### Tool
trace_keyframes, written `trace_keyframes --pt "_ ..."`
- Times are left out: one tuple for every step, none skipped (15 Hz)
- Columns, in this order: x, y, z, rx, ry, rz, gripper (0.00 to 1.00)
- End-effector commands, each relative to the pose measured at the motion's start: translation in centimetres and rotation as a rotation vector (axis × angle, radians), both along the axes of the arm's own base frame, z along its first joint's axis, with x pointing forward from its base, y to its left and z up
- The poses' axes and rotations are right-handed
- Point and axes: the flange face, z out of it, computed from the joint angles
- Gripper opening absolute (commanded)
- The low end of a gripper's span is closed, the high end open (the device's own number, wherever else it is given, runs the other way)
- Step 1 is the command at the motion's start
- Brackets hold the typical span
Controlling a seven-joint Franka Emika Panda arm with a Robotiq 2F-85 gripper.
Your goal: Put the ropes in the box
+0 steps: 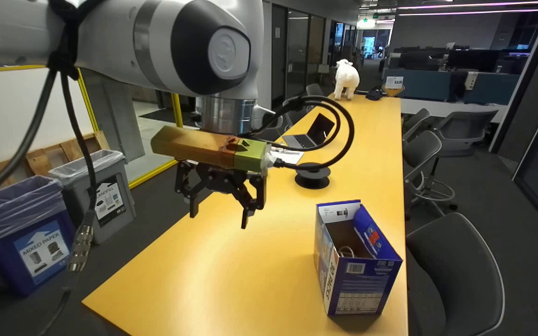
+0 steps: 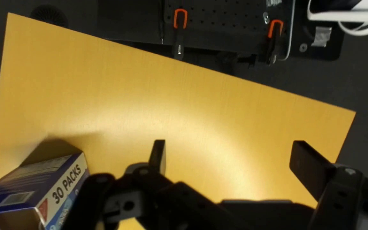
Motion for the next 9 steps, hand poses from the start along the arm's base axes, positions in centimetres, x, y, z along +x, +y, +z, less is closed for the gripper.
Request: trace_keyframes --pt "-1.42 0.86 0.28 0.031 0.014 0.15 1.0" --pt "-1.61 0.97 0.16 0.031 0.02 0.17 1.0" --pt "-1.74 1.02 0.15 0.028 0.023 0.186 1.0" --pt "-1.85 0.98 0.11 0.019 0.019 0.21 1.0" --pt "-2.0 0.84 0.12 0.009 0.009 0.213 1.0" --pt "-1.09 0.78 -0.26 0.022 0.029 0.171 1.0" --pt "-1.21 0.73 -0.27 0.018 0.028 0.181 1.0" --pt "-1.32 0.72 -0.27 0.016 0.027 0.186 1.0" --pt "-1.41 0.73 -0.28 0.016 0.027 0.189 1.0"
